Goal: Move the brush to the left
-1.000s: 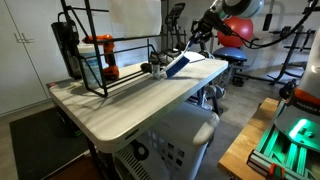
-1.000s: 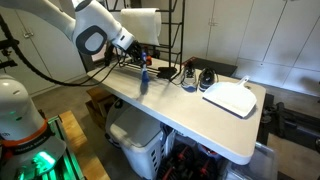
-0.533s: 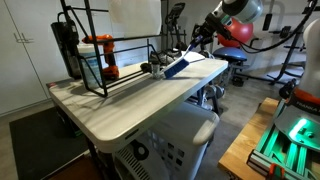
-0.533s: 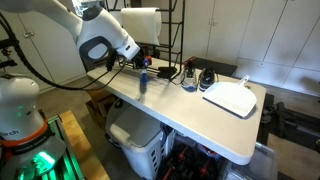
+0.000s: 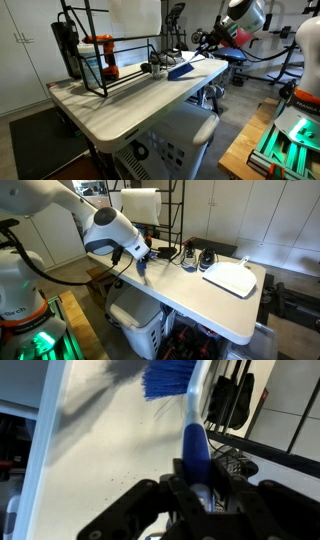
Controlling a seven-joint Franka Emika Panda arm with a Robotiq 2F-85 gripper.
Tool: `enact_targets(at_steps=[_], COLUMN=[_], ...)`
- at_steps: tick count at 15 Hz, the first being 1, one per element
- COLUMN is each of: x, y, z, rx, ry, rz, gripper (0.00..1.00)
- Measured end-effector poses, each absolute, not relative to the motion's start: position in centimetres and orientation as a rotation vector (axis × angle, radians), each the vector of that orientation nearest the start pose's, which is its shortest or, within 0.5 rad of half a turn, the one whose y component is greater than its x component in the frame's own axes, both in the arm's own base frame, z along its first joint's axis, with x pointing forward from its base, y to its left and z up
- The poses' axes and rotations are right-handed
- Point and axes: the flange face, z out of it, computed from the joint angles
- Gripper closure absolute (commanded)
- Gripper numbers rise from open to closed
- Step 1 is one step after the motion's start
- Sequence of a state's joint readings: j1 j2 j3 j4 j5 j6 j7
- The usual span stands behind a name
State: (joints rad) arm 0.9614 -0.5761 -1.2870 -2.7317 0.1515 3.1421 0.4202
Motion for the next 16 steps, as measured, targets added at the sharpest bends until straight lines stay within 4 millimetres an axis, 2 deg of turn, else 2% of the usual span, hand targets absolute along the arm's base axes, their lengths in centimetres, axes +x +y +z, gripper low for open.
enact_targets(at_steps=[3, 6, 16], x=[41.4, 41.7, 44.4], y=[-16.4, -18.1, -19.8], z=[31.8, 30.1, 25.8], rx=[-2.113, -2.088, -2.014], ry=[1.183, 1.137, 0.987], rz=[-0.629, -0.630, -0.603], gripper=[0.92, 0.92, 0.92])
